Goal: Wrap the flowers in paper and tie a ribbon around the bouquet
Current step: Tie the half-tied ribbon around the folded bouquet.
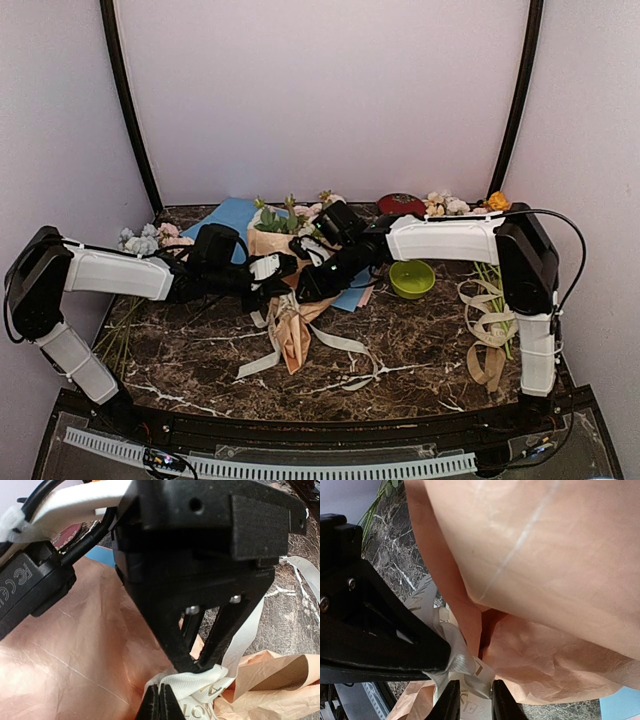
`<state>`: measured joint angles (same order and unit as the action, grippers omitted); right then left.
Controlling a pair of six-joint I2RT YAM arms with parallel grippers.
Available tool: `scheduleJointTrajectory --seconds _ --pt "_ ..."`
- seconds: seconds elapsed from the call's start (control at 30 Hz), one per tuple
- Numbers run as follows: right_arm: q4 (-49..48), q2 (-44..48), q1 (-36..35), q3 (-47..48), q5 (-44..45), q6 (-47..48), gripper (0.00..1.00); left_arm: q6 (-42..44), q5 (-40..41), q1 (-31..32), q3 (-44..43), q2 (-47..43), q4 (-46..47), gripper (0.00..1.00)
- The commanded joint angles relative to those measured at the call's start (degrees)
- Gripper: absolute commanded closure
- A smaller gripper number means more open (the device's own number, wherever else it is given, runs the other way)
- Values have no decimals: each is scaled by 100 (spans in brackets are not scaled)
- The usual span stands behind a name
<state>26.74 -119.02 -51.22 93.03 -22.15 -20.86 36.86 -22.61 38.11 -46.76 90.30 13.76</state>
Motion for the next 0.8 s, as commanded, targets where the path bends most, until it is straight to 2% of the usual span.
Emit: scheduleJointTrajectory --seconds 0.0,0.1,0.3,0.5,0.63,0.77 --pt "-186 310 50 -172 -16 -45 77 36 11 -14 114 -160 153 100" --pt "-256 305 55 -202 -84 -81 82 40 3 -11 119 -159 154 100" --pt "-416 248 62 -197 -184 -120 84 32 -15 -9 126 -164 162 100" --pt "-409 147 68 -190 -114 -107 94 28 -46 -16 132 -192 152 100" --pt "-398 143 76 -193 -23 -85 93 35 -61 -17 146 -202 157 100" --pt "-423 92 86 -161 -138 -83 85 32 -84 -18 147 -202 158 100"
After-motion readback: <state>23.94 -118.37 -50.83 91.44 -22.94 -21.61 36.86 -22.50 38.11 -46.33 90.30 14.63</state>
